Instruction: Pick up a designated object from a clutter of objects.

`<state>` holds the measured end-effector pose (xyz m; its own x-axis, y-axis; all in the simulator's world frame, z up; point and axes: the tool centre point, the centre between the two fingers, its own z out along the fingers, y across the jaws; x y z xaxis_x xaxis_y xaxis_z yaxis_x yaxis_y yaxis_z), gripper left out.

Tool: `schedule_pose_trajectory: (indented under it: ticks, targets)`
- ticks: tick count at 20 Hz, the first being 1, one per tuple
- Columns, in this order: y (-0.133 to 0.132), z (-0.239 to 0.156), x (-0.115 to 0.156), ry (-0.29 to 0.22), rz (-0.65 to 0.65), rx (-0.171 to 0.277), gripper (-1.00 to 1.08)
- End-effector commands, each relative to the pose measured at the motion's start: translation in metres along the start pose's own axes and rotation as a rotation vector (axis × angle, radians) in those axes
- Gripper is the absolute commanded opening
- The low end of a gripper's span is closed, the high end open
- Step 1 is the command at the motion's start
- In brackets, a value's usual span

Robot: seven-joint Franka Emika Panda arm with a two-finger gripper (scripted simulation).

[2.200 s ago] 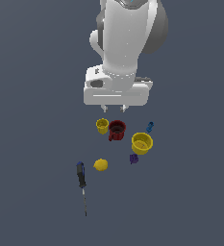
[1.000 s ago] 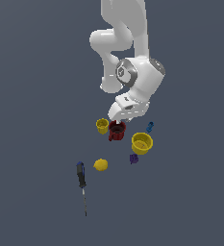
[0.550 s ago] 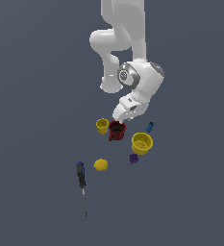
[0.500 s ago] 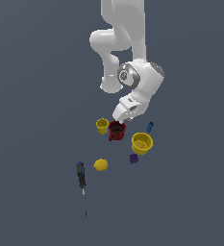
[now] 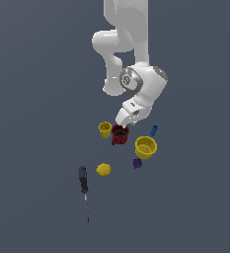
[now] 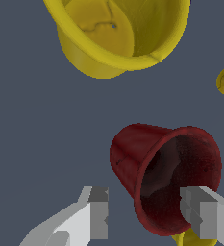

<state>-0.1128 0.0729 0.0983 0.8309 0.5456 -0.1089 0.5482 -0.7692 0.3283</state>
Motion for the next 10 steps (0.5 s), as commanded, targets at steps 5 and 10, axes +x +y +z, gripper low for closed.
schedule_pose_trajectory:
  ticks: [5, 10]
  targets:
    - [-0.001, 0.019, -0.001, 0.000, -0.002, 0.001, 0.28]
    - [-0.001, 0.024, 0.000, 0.000, -0.003, 0.000, 0.28]
